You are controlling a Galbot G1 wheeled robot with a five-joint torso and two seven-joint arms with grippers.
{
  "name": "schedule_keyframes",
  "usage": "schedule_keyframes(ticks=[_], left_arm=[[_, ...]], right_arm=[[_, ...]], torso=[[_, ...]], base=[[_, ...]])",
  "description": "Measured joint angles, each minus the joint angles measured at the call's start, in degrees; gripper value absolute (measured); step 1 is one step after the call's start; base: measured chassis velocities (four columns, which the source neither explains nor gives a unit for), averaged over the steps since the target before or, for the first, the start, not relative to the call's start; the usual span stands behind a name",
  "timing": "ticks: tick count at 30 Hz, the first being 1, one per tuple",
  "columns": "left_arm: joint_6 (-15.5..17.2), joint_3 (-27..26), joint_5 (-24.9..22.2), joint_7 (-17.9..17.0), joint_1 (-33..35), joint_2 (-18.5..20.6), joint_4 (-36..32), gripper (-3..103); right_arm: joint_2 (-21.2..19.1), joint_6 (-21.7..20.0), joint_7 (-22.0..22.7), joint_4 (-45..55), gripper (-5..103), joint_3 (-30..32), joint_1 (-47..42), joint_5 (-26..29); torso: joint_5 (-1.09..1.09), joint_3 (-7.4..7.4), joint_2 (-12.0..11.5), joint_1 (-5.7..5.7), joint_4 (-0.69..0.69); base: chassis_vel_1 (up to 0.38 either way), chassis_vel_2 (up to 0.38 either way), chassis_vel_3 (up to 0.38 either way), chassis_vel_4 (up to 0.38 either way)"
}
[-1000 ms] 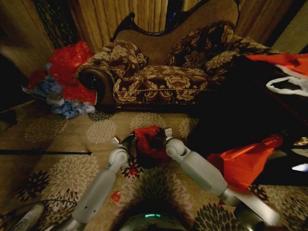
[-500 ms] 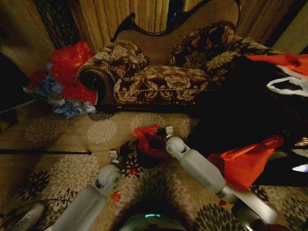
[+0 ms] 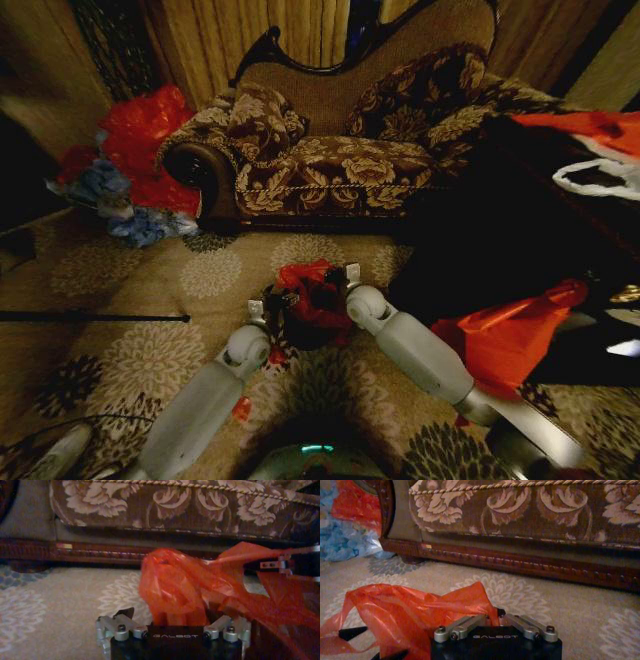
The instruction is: Place a garbage bag over the trash bin.
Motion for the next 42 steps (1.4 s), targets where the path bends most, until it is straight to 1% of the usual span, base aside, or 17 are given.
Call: schedule_keyframes(ticks=[2,3,6,7,10,11,13,15,18,21,22,24,28,29,31,34,42], left_arm=[[-0.48,1.06,0.08,0.11,-1.42,-1.4,1.53,90],[-0.48,1.06,0.08,0.11,-1.42,-1.4,1.53,90],[-0.49,1.66,0.13,-0.04,-2.33,-2.54,2.46,78],[-0.49,1.66,0.13,-0.04,-2.33,-2.54,2.46,78],[0.05,1.72,0.23,-0.82,-2.91,-2.97,3.0,66],[0.05,1.72,0.23,-0.82,-2.91,-2.97,3.0,66],[0.09,1.61,0.18,-1.04,-3.03,-2.95,3.23,58],[0.09,1.53,0.11,-1.15,-2.99,-2.9,3.16,58],[0.1,1.36,-0.04,-1.3,-2.48,-2.61,2.38,50],[0.11,1.0,-0.19,-1.45,-1.19,-2.05,1.38,38],[0.11,1.0,-0.19,-1.45,-1.19,-2.05,1.38,38],[0.12,0.45,-0.28,-1.75,-0.28,-1.84,0.36,30],[0.22,-0.88,-0.4,-2.23,1.18,-1.33,-1.15,22],[0.3,-1.66,-0.4,-2.43,1.89,-0.93,-2.08,14],[0.41,-2.19,-0.46,-2.62,2.37,-0.62,-2.74,14],[0.55,-3.84,-0.73,-3.32,4.15,0.79,-5.37,3],[1.49,-6.29,-1.8,-5.77,7.44,3.0,-12.26,0]], right_arm=[[-0.21,0.16,-0.14,0.0,0,-0.09,0.0,-0.01],[-0.21,0.16,-0.14,0.0,0,-0.09,0.0,-0.01],[-0.25,0.32,-0.45,-0.27,0,-0.07,-0.09,-0.18],[-0.25,0.32,-0.45,-0.27,0,-0.07,-0.09,-0.18],[0.0,0.39,-0.47,-0.55,0,0.03,-0.25,-0.33],[0.0,0.39,-0.47,-0.55,0,0.03,-0.25,-0.33],[0.17,0.48,-0.46,-0.83,0,0.23,-0.28,-0.37],[0.16,0.51,-0.45,-0.93,0,0.28,-0.28,-0.38],[0.02,0.55,-0.44,-1.01,0,0.42,-0.3,-0.38],[-0.3,0.67,-0.36,-0.95,0,0.63,-0.4,-0.37],[-0.3,0.67,-0.36,-0.95,0,0.63,-0.4,-0.37],[-0.44,0.72,-0.26,-0.88,0,0.76,-0.54,-0.37],[-0.8,0.84,-0.17,-0.73,0,1.1,-0.9,-0.43],[-1.04,0.87,-0.15,-0.51,0,1.19,-1.1,-0.46],[-1.21,0.9,-0.11,-0.36,0,1.26,-1.25,-0.51],[-1.69,1.05,0.05,0.23,0,1.32,-1.75,-0.78],[-1.89,1.73,0.21,1.16,0,1.27,-2.21,-2.01]], torso=[[0.0,0.0,0.0,0.0,-0.01],[0.0,0.0,0.0,0.0,-0.01],[-0.01,0.0,0.0,0.0,0.0],[-0.01,0.0,0.0,0.0,0.0],[0.0,0.0,0.0,0.0,0.0],[0.0,0.0,0.0,0.0,0.0],[-0.01,0.0,0.0,0.0,0.0],[-0.01,0.0,0.0,0.0,0.0],[0.0,0.0,0.0,0.0,0.0],[-0.01,0.0,0.0,0.0,0.0],[-0.01,0.0,0.0,0.0,0.0],[-0.01,0.0,0.0,0.0,0.0],[-0.01,0.0,0.0,0.0,0.0],[-0.01,0.0,0.0,0.0,0.0],[-0.01,0.0,0.0,0.0,0.0],[-0.02,0.0,0.0,-0.01,0.0],[0.0,-0.01,0.0,-0.01,-0.01]], base=[[0.0,0.0,0.0,0.0],[0.0,0.0,0.0,0.0],[0.0,0.0,0.0,0.0],[0.0,0.0,0.0,0.0],[0.0,0.0,0.0,0.0],[0.0,0.0,0.0,0.0],[0.0,0.0,0.0,0.0],[0.0,0.0,0.0,0.0],[0.0,0.0,0.0,0.0],[0.0,0.0,0.0,0.0],[0.0,0.0,0.0,0.0],[0.0,0.0,0.0,0.0],[0.0,0.0,0.0,0.0],[0.0,0.0,0.0,0.0],[0.0,0.0,0.0,0.0],[0.0,0.0,0.0,0.0],[0.0,0.0,0.0,0.0]])
